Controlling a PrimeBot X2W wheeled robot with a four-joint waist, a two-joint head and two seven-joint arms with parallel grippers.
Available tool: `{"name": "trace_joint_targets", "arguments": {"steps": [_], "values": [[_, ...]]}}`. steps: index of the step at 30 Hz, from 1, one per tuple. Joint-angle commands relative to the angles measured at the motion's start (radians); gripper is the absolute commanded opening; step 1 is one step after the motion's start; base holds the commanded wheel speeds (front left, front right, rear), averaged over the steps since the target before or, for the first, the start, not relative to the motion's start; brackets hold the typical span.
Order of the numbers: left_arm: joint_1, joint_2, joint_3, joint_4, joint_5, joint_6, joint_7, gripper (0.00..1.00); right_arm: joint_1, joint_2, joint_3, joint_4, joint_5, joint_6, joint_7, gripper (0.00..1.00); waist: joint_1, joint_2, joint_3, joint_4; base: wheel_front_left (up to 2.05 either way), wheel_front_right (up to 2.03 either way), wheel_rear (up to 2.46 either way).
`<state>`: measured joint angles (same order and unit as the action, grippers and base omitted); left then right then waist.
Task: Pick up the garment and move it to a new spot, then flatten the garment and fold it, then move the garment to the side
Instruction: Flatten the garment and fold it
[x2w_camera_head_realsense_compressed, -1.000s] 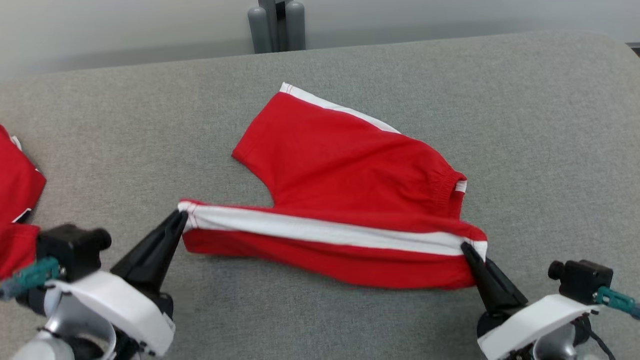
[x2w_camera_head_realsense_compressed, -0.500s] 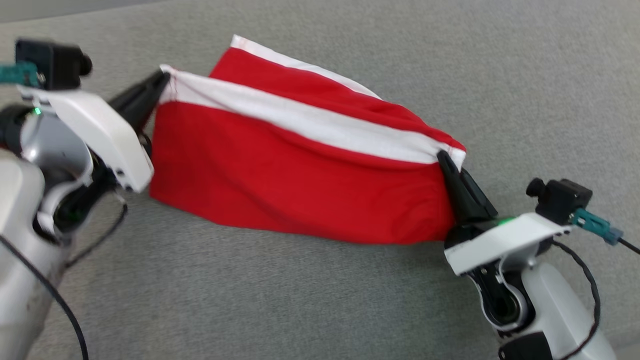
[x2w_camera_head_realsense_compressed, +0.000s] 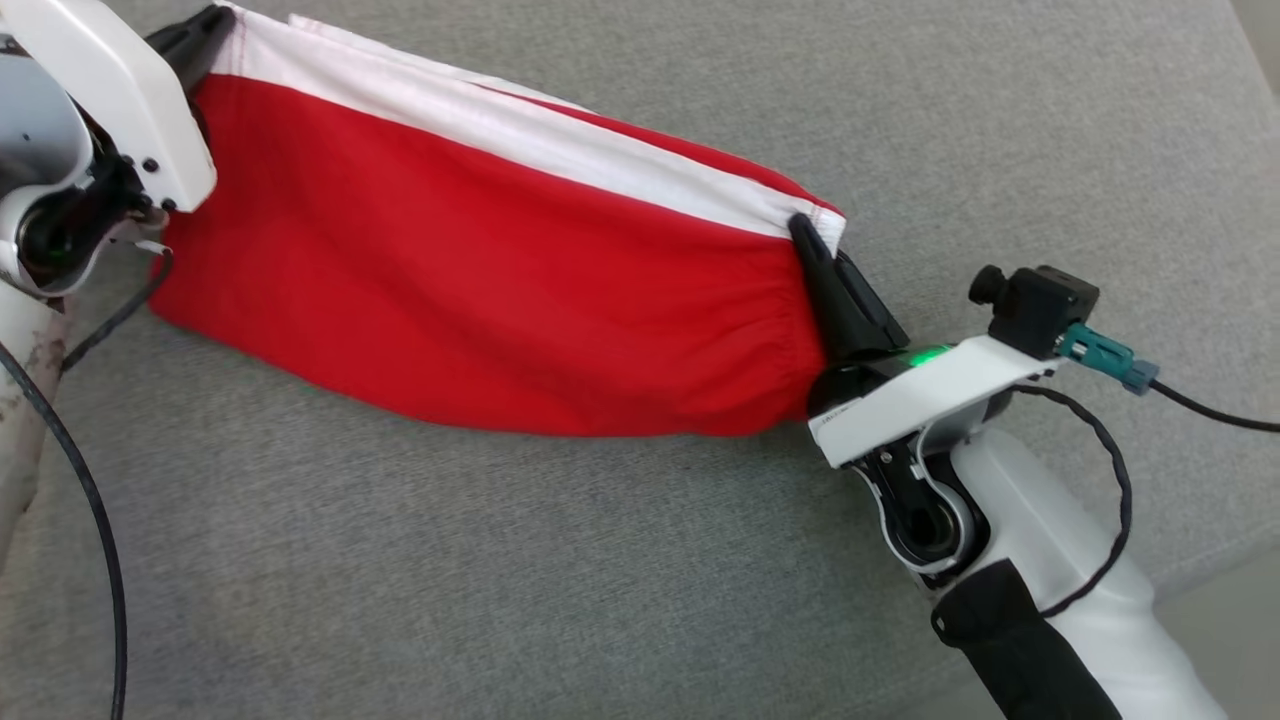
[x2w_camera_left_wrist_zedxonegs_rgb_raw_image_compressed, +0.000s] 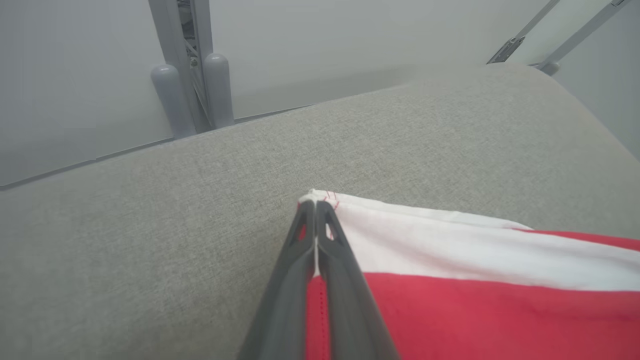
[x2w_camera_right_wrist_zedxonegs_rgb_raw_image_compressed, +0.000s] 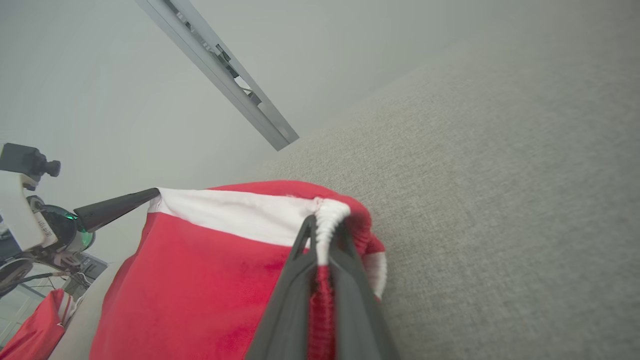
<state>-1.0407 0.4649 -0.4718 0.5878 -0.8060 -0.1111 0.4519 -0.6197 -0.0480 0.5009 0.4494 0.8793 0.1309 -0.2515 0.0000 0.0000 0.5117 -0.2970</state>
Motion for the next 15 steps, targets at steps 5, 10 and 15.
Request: {"name": "trace_joint_targets", "arguments": {"steps": [5,10,15], "values": [[-0.06,-0.001,-0.018,0.108,0.009,-0.012,-0.029,0.0,-0.057,-0.005,0.059,0.032,0.047,0.0,-0.016,0.0,0.0,0.0,0.032,-0.044,0.0,0.0,0.0],[-0.089,-0.015,-0.042,0.171,-0.002,-0.02,-0.072,0.0,-0.074,-0.005,0.081,0.03,0.069,0.0,-0.015,0.8,0.0,0.0,0.042,-0.052,0.0,0.0,0.0],[-0.1,-0.032,-0.066,0.212,-0.022,-0.02,-0.093,0.86,-0.034,-0.005,0.057,0.013,0.032,0.0,-0.015,1.0,0.0,0.0,0.038,-0.043,0.0,0.0,0.0]]}}
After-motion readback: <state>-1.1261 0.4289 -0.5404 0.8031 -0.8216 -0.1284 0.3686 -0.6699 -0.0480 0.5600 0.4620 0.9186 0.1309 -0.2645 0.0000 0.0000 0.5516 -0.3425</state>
